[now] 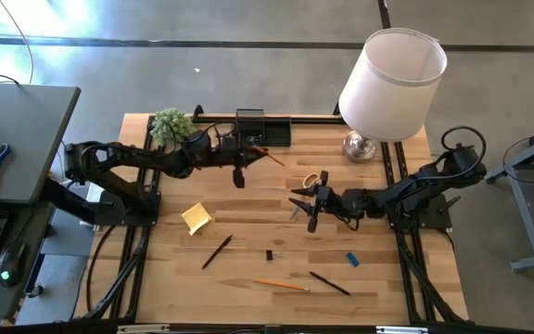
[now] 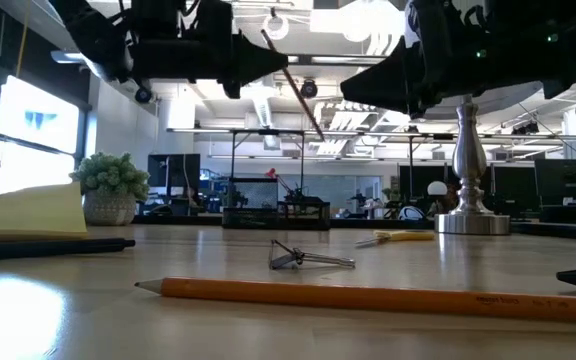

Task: Pick and place office supplies into organizer
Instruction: Put the top orange pencil into the top left slot of the desk organizer

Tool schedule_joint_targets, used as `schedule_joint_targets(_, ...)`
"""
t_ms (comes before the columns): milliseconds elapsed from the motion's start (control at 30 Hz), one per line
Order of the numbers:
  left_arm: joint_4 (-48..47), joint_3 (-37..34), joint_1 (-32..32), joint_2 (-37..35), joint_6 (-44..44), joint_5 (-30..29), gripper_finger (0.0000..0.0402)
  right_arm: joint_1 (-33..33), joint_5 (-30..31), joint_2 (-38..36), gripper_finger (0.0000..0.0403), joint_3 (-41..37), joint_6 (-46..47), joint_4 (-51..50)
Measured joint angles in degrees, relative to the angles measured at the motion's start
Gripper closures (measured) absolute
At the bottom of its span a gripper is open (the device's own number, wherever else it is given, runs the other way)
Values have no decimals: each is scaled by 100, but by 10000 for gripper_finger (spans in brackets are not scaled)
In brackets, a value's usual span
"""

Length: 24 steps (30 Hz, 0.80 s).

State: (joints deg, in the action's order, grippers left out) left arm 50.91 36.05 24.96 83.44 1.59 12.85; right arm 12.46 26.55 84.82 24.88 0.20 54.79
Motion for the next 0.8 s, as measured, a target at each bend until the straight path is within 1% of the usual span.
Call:
schedule_joint_targets(267,-584,-2,541,-414,293,-75,399,34,-9,0,288,0,-50,-64)
schedule_joint_targets(533,-753,35,1406,-477,347,-1199,398,32,-9,0,288,0,-118,-356)
schedule_joint_targets(700,-824,145,1754,-472,604,-1589,397,10,41,0,288,0,-216,-352)
schedule_joint_targets(800,-1192,188,1867,-472,765,-1659,395,-27,69,0,288,0,-216,-352)
